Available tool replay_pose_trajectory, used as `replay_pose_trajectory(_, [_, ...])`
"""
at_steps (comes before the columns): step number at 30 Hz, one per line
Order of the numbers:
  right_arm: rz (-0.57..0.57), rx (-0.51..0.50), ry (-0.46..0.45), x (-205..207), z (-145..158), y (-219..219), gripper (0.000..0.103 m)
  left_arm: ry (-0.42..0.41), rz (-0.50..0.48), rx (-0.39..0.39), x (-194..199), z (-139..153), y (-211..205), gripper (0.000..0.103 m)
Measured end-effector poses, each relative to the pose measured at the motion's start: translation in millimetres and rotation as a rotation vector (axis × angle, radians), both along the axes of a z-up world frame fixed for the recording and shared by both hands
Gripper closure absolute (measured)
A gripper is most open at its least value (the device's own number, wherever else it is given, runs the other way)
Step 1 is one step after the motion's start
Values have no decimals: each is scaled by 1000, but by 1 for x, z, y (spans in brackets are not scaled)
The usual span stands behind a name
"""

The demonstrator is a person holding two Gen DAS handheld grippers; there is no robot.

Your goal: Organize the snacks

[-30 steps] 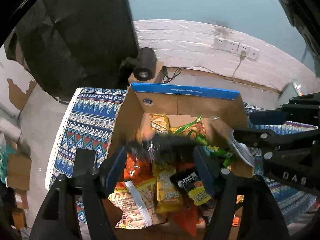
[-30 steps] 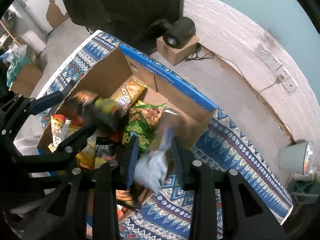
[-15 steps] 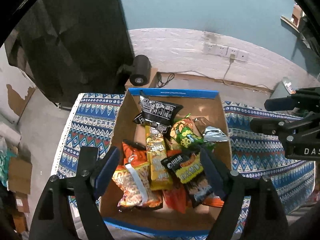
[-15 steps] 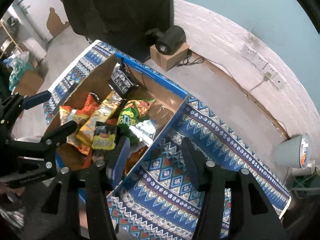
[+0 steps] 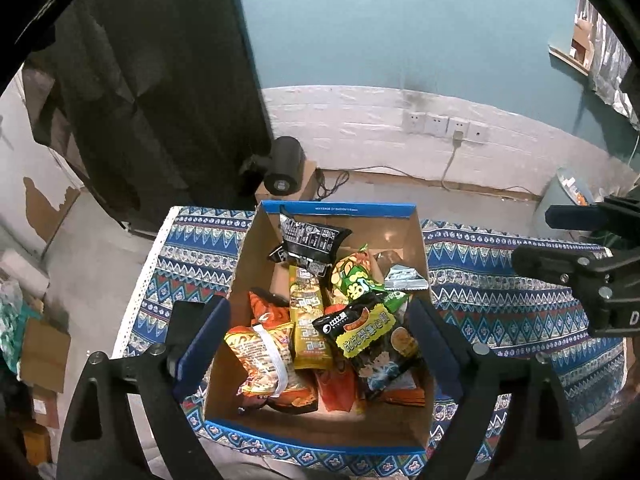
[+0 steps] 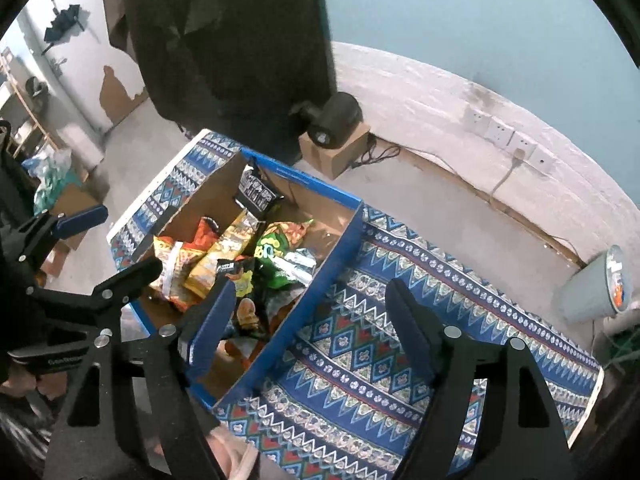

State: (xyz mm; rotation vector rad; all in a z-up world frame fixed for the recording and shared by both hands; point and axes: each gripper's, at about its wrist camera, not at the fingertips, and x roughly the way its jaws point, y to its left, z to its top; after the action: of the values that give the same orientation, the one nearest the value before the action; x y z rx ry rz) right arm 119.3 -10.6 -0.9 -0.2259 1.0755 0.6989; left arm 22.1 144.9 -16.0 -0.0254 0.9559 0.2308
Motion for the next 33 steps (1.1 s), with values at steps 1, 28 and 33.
replay_pose_trajectory(1, [1,3,-6,-2,1,-1,25,-3,0,4,-1,1,-1,11])
replay_pose_trajectory(28, [-26,-20,-84,-17,1,-21,23,-16,-28,38,-2,4,-17,11])
replay_pose_trajectory(33, [-25,-20,-85,-18,2,-21,23,-18,-35,33,-3,5,-19,11])
